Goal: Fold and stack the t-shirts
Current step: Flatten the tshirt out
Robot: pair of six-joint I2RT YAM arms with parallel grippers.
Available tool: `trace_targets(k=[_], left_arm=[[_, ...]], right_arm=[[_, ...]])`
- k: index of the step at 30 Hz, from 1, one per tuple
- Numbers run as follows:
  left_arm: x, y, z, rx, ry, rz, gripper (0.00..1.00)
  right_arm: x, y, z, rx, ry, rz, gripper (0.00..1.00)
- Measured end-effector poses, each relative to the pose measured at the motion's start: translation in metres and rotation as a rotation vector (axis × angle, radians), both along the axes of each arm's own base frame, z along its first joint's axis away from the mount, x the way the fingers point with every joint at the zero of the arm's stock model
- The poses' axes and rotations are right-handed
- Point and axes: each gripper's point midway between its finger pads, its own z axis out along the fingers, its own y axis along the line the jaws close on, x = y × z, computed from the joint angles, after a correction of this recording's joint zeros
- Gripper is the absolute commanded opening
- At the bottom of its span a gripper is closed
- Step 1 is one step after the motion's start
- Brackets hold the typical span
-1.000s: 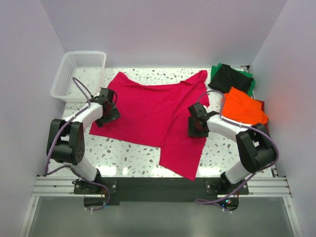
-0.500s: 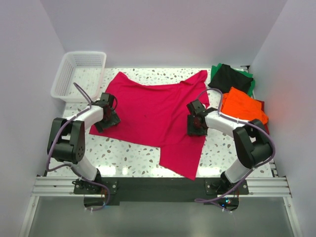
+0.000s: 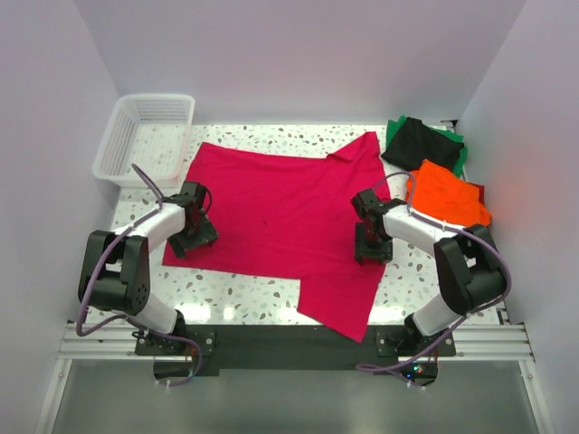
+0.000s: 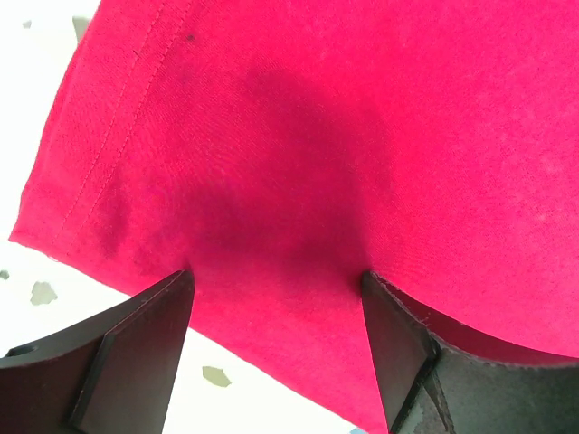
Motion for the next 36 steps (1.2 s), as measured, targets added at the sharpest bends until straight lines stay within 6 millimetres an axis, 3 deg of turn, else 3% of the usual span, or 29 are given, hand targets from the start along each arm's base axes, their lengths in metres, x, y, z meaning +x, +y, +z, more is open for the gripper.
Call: trace_targets(k=[8,16,22,26,32,36], left_arm=[[-0.021,-0.001,0.0,-0.012,0.053,-0.005,0.79],[-0.052,-0.002,0.003,-0.023,0.106,-0.019,0.79],[-0.051,-0.002,0.011,-0.027,0.082,-0.025,0.79],[-0.035,-0.004,0.029,-0.03,0.019,-0.051,0.79],[0.028,-0.014,0.081,-0.041,-0.165,-0.108,0.77],[0.072,-0.024,0.094,-0.05,-0.224,-0.149,0.76]], right_arm=[[-0.041,-0.023,0.006,-0.05,0.105,-0.057,0.55],[-0.046,-0.035,0.011,-0.079,0.116,-0.11,0.54],[-0.037,-0.038,0.03,-0.079,0.03,-0.114,0.54],[-0.007,-0.034,0.067,-0.063,-0.107,-0.122,0.56],[0.062,-0.017,0.13,-0.013,-0.327,-0.124,0.52],[0.119,-0.001,0.145,0.034,-0.409,-0.127,0.45]])
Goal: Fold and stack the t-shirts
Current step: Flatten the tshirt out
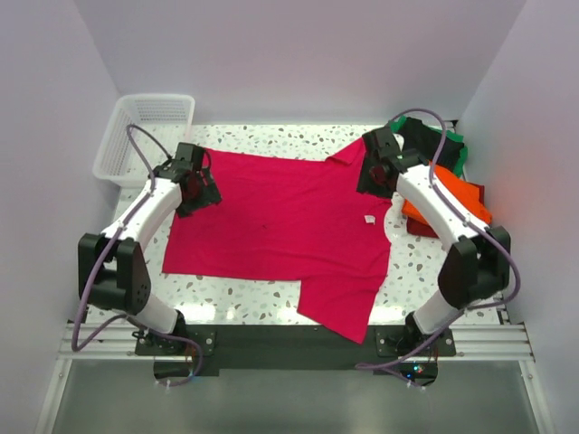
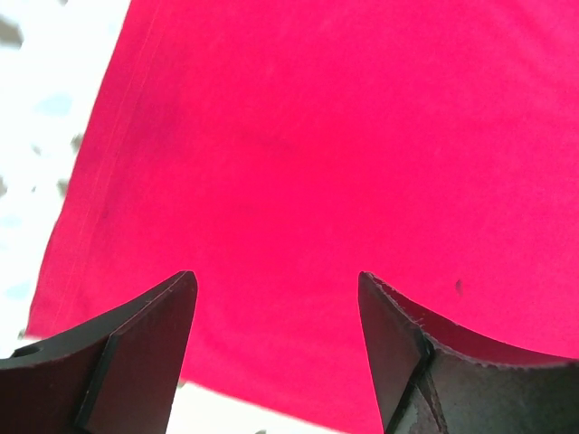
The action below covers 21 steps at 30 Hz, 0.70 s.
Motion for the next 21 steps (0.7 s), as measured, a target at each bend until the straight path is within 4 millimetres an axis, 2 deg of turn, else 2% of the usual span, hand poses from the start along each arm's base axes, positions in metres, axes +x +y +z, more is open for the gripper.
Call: trace_targets(k=[7,9,13,14,19,21], left_arm=[[0.057,-0.008,-0.012,0.018,0.006,-0.035,0.76],[0.081,-0.012,-0.014,0.017,-0.014,-0.041,0.76],[0.128,-0.019,-0.022,0.02,-0.052,-0.052,0.76],[0.145,-0.022,-0.024,0.021,-0.069,-0.053,0.76],[0.199,-0.025,-0.044,0.041,-0.105,-0.041,0.76],[0.205,-0.023,-0.054,0.047,-0.099,-0.039,0.76]], right_arm=[[0.093,0.004,-0.028,0.059,-0.002,-0.013,0.38],[0.122,0.005,-0.035,0.06,-0.026,-0.006,0.37],[0.165,0.007,-0.038,0.051,-0.071,0.008,0.36],[0.177,0.008,-0.039,0.049,-0.088,0.009,0.35],[0.221,0.007,-0.038,0.032,-0.173,0.008,0.36],[0.229,0.002,-0.042,0.012,-0.193,-0.001,0.37]])
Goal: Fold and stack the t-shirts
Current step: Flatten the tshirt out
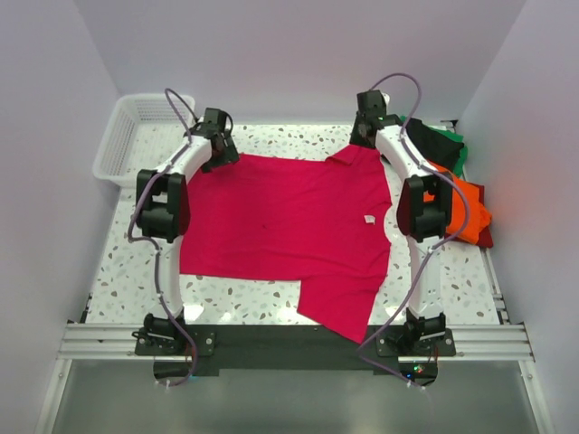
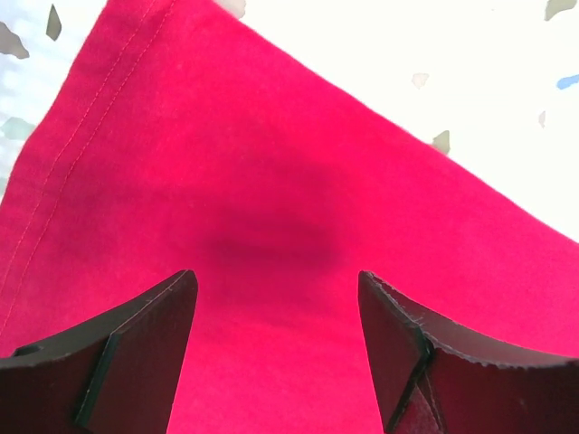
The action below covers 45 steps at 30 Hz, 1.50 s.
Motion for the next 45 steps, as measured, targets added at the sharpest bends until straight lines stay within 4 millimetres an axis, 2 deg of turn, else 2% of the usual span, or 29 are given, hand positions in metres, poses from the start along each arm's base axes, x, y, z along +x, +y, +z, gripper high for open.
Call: trace_targets(k=[3,8,11,17,25,28,38,42,45], left_arm=[[0.001,0.005,-0.013,0.015,0.019,-0.001,0.76],[0.008,0.015,-0.017,0.027,0.008,0.011,0.77],[0.02,0.022,-0.015,0.042,-0.022,0.017,0.77],[0.05,0.041,-0.016,0.085,-0.08,0.065,0.78],[0.074,0.049,-0.029,0.173,-0.124,0.056,0.78],[0.082,0.054,-0.027,0.204,-0.144,0.069,0.78],[0.086,0.065,-0.023,0.265,-0.17,0.125,0.77],[0.088,0.065,-0.023,0.262,-0.178,0.133,0.71],[0.091,0.065,-0.023,0.259,-0.186,0.143,0.6]], right_arm=[[0.012,-0.009,-0.005,-0.024,-0.022,-0.021,0.37],[0.04,-0.03,-0.015,-0.047,-0.069,-0.066,0.38],[0.053,-0.044,-0.02,-0.063,-0.093,-0.087,0.39],[0.068,-0.058,-0.021,-0.079,-0.132,-0.097,0.4],[0.079,-0.056,-0.011,-0.081,-0.189,-0.08,0.41],[0.081,-0.055,-0.01,-0.085,-0.199,-0.075,0.42],[0.087,-0.054,-0.027,-0.087,-0.187,-0.067,0.43],[0.087,-0.053,-0.028,-0.081,-0.187,-0.065,0.43],[0.088,-0.053,-0.027,-0.073,-0.19,-0.062,0.43]])
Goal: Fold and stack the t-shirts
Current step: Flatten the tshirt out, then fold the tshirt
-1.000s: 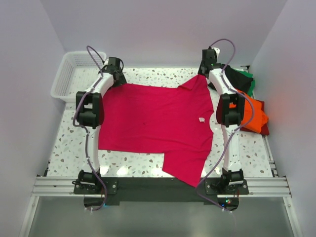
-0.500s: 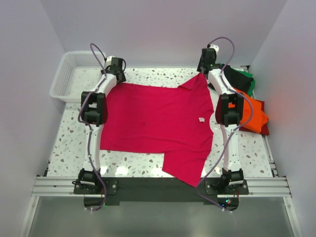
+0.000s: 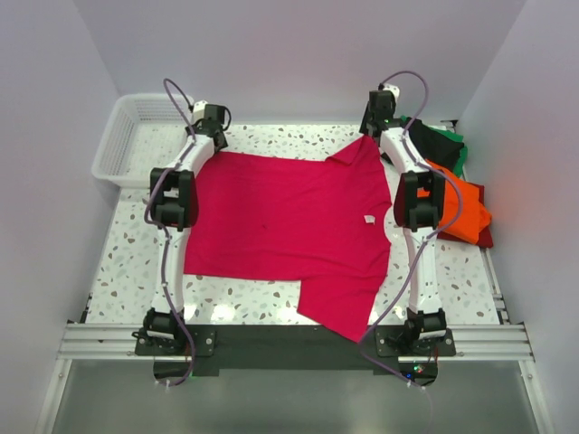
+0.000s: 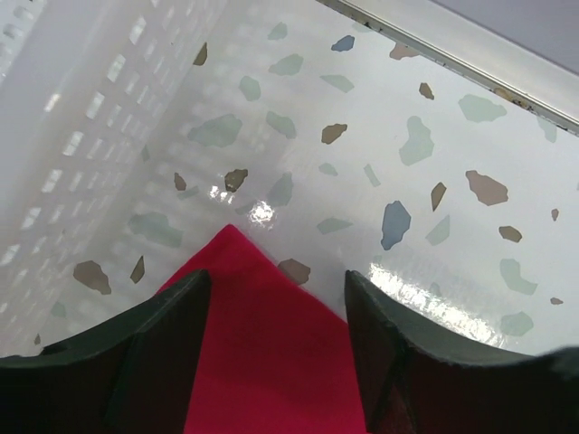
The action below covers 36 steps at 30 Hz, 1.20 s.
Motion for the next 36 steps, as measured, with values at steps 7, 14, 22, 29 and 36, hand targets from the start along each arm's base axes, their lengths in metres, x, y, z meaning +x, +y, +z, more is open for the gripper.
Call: trace_targets(k=[7,14,22,29,36], left_arm=[[0.001,0.006,-0.001,-0.003,-0.004,0.054,0.59],[-0.005,0.01,-0.002,0.003,0.016,0.088,0.41],[-0.009,0.016,-0.004,0.007,0.032,0.102,0.18],[-0.009,0.017,-0.005,0.014,0.035,0.098,0.03],[-0.012,0.019,-0.004,0.02,0.023,0.1,0.0]], right_arm=[[0.001,-0.004,0.001,0.018,-0.004,-0.006,0.42],[0.002,-0.017,0.0,0.047,-0.007,-0.027,0.42],[0.003,-0.023,0.0,0.059,-0.01,-0.043,0.42],[0.003,-0.021,0.0,0.07,-0.01,-0.04,0.41],[0.003,-0.017,0.0,0.085,-0.009,-0.031,0.4]])
